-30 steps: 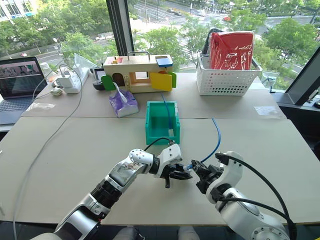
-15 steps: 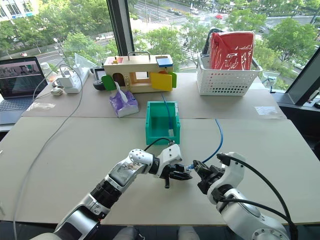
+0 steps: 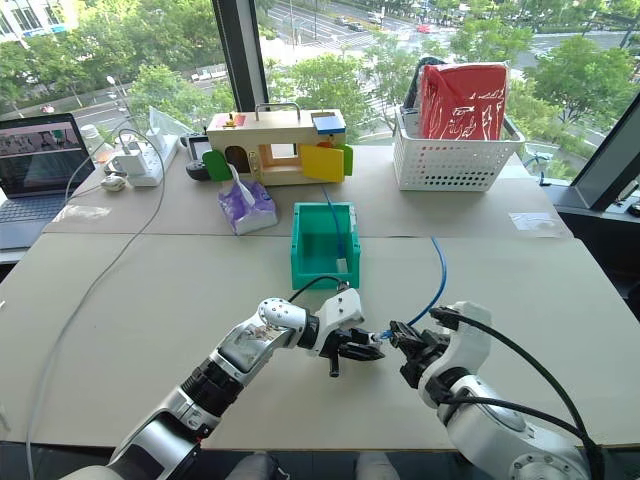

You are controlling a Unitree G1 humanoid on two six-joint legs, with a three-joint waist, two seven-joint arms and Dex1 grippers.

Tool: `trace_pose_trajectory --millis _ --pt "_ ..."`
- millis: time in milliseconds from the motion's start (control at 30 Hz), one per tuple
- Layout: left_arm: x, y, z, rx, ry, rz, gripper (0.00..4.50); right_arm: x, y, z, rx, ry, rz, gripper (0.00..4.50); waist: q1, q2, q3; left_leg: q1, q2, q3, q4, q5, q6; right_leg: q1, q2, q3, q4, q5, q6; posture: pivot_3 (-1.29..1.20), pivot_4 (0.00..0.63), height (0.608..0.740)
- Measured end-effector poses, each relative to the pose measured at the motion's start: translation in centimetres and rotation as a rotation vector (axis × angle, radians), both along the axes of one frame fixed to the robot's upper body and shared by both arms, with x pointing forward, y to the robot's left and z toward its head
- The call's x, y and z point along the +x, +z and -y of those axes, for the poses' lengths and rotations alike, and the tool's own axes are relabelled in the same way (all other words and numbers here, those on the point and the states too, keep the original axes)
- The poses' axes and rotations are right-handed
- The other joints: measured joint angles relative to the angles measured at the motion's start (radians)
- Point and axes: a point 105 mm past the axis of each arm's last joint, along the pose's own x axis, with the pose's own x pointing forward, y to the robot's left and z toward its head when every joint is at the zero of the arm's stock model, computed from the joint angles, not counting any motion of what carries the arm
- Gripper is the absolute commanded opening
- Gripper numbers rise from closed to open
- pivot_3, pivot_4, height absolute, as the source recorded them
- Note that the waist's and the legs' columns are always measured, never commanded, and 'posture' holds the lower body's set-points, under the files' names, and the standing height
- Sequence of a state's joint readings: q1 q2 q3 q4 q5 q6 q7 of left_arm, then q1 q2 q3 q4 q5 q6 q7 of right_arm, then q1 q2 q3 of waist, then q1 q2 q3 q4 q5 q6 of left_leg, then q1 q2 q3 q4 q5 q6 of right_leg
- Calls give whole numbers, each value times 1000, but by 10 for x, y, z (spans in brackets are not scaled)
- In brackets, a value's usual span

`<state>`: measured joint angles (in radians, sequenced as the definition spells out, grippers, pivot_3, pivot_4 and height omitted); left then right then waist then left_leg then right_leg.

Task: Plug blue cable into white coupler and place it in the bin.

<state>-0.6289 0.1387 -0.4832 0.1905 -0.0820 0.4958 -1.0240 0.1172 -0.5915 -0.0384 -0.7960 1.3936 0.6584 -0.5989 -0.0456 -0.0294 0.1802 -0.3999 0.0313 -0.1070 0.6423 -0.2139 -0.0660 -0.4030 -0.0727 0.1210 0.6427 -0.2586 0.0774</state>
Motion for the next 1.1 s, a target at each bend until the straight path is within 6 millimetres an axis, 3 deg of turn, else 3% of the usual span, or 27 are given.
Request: trace_pose_trajectory --millis 300,1100 --pt "1 -1 -1 23 14 -23 666 4 1 -13 -56 47 18 0 2 0 0 -1 0 0 0 0 0 0 0 0 -1 0 0 0 150 740" --pt "0 0 0 35 16 -31 666 -1 -3 -4 -80 36 -9 0 1 0 0 -1 0 0 0 0 0 0 0 0 -1 0 0 0 150 740"
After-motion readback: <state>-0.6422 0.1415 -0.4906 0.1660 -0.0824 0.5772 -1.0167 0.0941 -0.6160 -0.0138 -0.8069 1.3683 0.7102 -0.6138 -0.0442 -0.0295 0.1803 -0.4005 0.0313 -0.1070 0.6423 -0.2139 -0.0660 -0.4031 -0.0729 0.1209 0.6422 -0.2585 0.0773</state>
